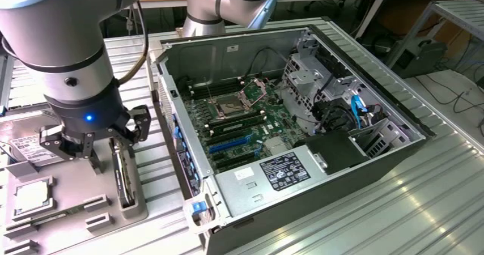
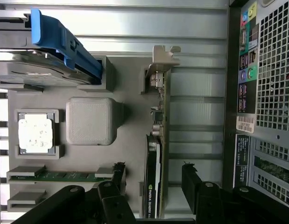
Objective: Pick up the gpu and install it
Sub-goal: 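Pick up the gpu and move the gpu toward the slot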
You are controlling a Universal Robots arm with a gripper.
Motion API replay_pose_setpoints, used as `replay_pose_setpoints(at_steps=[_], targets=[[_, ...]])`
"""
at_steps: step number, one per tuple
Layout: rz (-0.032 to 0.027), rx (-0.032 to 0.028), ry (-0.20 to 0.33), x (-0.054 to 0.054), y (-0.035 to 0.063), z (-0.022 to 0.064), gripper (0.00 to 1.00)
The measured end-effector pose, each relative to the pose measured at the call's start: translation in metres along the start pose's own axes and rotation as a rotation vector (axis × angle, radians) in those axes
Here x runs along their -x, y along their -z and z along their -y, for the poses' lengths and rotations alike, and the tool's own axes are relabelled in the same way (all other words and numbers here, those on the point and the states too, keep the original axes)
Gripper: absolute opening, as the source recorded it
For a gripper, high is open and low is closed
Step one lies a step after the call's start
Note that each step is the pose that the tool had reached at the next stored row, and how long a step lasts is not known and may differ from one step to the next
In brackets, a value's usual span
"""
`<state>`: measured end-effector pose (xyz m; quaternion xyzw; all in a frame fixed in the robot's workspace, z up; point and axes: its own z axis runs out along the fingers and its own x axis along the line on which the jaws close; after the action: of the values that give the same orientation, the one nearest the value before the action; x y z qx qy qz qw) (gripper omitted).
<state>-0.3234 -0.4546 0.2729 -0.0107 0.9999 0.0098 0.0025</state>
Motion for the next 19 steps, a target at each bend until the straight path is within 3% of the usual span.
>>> replay_pose_setpoints(at_steps=[19], targets=[[-0.0013, 0.0001, 0.0, 0.0, -0.0233, -0.0008, 0.6]])
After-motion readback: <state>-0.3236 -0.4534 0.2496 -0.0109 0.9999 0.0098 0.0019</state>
